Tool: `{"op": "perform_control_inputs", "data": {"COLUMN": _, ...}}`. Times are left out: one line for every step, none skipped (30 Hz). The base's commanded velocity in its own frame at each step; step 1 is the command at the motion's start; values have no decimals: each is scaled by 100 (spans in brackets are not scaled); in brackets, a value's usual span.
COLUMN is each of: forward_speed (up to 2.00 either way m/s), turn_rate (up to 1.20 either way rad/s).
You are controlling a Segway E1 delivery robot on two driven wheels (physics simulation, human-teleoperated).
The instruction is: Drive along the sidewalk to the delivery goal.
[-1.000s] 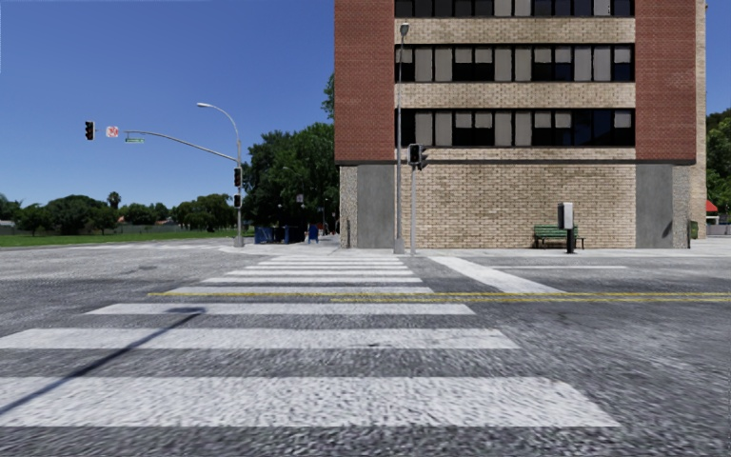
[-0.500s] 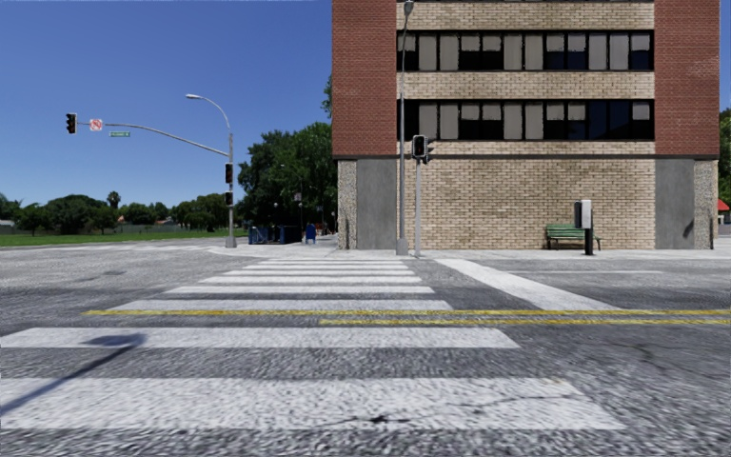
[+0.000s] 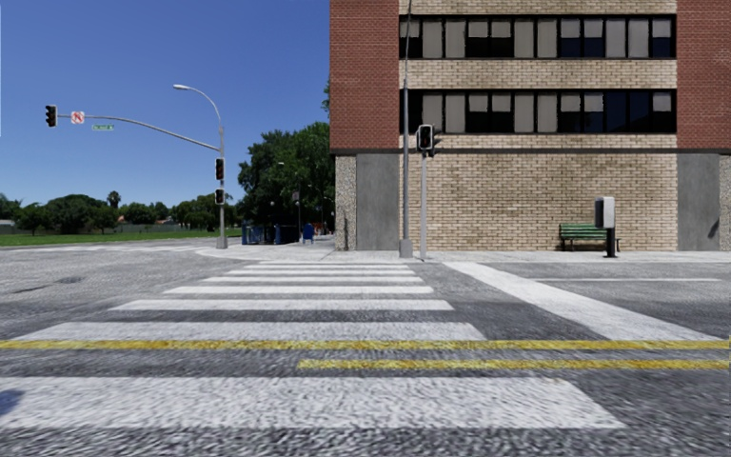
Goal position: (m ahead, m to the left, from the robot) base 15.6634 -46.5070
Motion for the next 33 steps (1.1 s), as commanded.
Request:
{"op": "perform_control_inputs", "data": {"forward_speed": 200, "turn_rate": 0}}
{"op": "perform_control_inputs", "data": {"forward_speed": 200, "turn_rate": 0}}
{"op": "perform_control_inputs", "data": {"forward_speed": 200, "turn_rate": 0}}
{"op": "perform_control_inputs", "data": {"forward_speed": 200, "turn_rate": 0}}
{"op": "perform_control_inputs", "data": {"forward_speed": 200, "turn_rate": 0}}
{"op": "perform_control_inputs", "data": {"forward_speed": 200, "turn_rate": 0}}
{"op": "perform_control_inputs", "data": {"forward_speed": 200, "turn_rate": 0}}
{"op": "perform_control_inputs", "data": {"forward_speed": 200, "turn_rate": 0}}
{"op": "perform_control_inputs", "data": {"forward_speed": 200, "turn_rate": 0}}
{"op": "perform_control_inputs", "data": {"forward_speed": 200, "turn_rate": 0}}
{"op": "perform_control_inputs", "data": {"forward_speed": 200, "turn_rate": 0}}
{"op": "perform_control_inputs", "data": {"forward_speed": 200, "turn_rate": 0}}
{"op": "perform_control_inputs", "data": {"forward_speed": 200, "turn_rate": 0}}
{"op": "perform_control_inputs", "data": {"forward_speed": 200, "turn_rate": 0}}
{"op": "perform_control_inputs", "data": {"forward_speed": 200, "turn_rate": 0}}
{"op": "perform_control_inputs", "data": {"forward_speed": 200, "turn_rate": 0}}
{"op": "perform_control_inputs", "data": {"forward_speed": 200, "turn_rate": 0}}
{"op": "perform_control_inputs", "data": {"forward_speed": 200, "turn_rate": 0}}
{"op": "perform_control_inputs", "data": {"forward_speed": 200, "turn_rate": 0}}
{"op": "perform_control_inputs", "data": {"forward_speed": 200, "turn_rate": 0}}
{"op": "perform_control_inputs", "data": {"forward_speed": 200, "turn_rate": 0}}
{"op": "perform_control_inputs", "data": {"forward_speed": 200, "turn_rate": 0}}
{"op": "perform_control_inputs", "data": {"forward_speed": 200, "turn_rate": 0}}
{"op": "perform_control_inputs", "data": {"forward_speed": 200, "turn_rate": 0}}
{"op": "perform_control_inputs", "data": {"forward_speed": 200, "turn_rate": 0}}
{"op": "perform_control_inputs", "data": {"forward_speed": 200, "turn_rate": 0}}
{"op": "perform_control_inputs", "data": {"forward_speed": 200, "turn_rate": 0}}
{"op": "perform_control_inputs", "data": {"forward_speed": 200, "turn_rate": 0}}
{"op": "perform_control_inputs", "data": {"forward_speed": 200, "turn_rate": 0}}
{"op": "perform_control_inputs", "data": {"forward_speed": 200, "turn_rate": 0}}
{"op": "perform_control_inputs", "data": {"forward_speed": 200, "turn_rate": 0}}
{"op": "perform_control_inputs", "data": {"forward_speed": 200, "turn_rate": 0}}
{"op": "perform_control_inputs", "data": {"forward_speed": 200, "turn_rate": 0}}
